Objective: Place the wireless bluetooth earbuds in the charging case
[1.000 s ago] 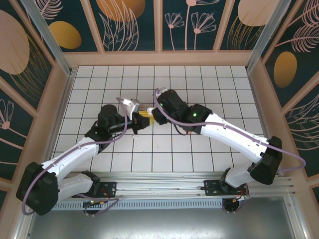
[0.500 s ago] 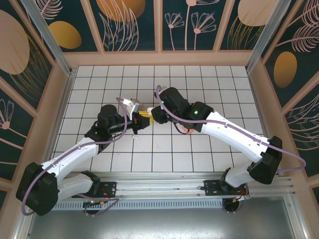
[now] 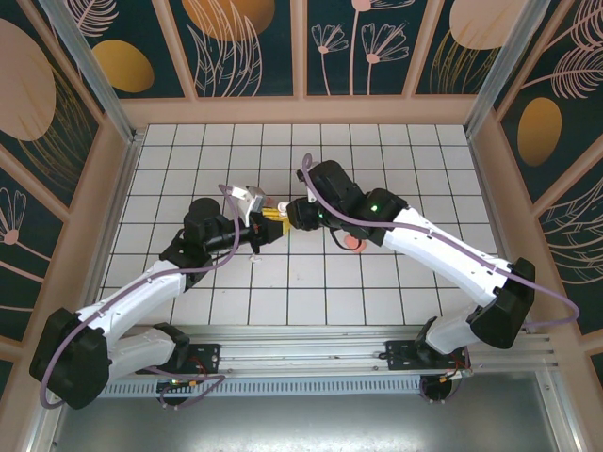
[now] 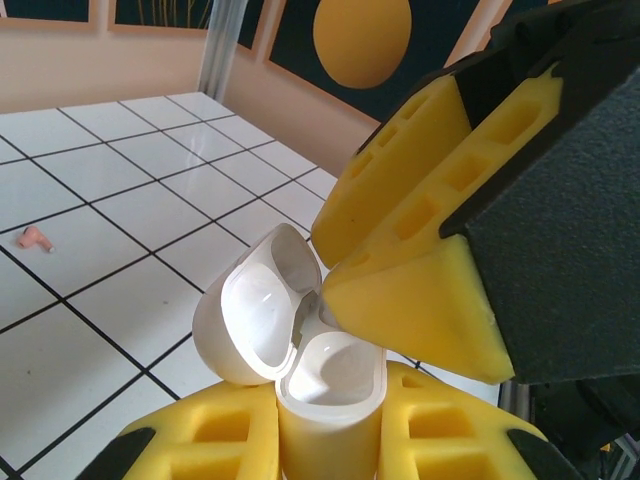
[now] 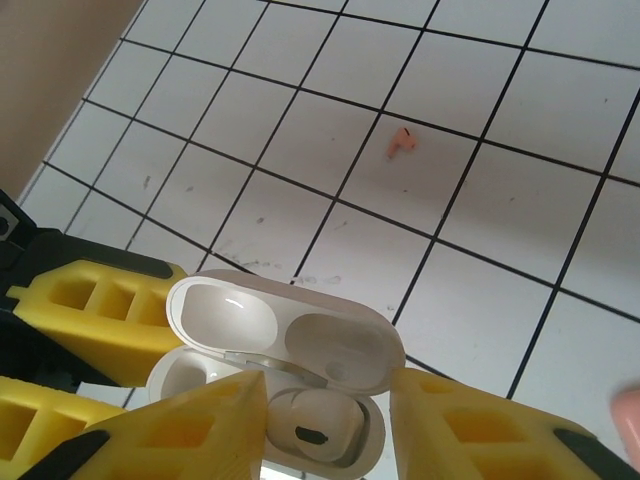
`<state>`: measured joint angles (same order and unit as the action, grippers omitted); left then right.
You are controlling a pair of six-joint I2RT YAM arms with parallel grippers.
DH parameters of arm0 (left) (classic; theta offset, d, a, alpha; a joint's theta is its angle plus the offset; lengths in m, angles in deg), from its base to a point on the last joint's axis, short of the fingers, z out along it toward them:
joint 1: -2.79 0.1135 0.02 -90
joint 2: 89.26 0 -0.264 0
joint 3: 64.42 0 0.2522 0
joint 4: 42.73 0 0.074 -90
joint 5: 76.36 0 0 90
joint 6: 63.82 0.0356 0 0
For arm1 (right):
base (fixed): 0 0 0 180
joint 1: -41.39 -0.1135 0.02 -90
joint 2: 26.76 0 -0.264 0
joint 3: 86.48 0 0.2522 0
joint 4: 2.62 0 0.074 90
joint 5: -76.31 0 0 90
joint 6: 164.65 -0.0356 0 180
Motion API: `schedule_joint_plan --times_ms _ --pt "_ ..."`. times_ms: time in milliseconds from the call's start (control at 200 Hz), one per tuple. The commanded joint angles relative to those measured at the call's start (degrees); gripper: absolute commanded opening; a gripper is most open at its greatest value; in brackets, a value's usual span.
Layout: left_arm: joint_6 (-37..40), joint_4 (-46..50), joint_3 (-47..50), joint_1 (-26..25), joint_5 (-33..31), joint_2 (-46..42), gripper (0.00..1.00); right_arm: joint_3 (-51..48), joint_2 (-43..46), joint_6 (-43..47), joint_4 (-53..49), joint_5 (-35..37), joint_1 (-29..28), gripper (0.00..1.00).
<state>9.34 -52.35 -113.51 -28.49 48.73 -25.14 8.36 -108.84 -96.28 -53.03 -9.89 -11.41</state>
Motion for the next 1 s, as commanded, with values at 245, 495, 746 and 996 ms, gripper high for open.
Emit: schedule_joint_plan --times_ms 245,495,746,996 --pt "3.1 -1.4 -1.4 -0.1 -3.2 -3.4 0.00 1.2 9.3 -3.2 6.5 -6.0 1.8 0.47" --pt "4.9 7.2 -1.3 0.0 -10.8 -10.4 0.00 -6.8 14.2 -11.2 10.4 -7.6 11.3 0.48" --pt "6.2 18.0 -2.2 0.0 -18.7 -18.7 0.00 -15.2 5.8 -13.7 16.4 -16.1 18.0 0.42" --pt "6.1 26.1 -2.4 0.0 -26.3 -26.1 0.00 -11.6 -11.6 -7.8 20.6 -14.7 8.2 0.37"
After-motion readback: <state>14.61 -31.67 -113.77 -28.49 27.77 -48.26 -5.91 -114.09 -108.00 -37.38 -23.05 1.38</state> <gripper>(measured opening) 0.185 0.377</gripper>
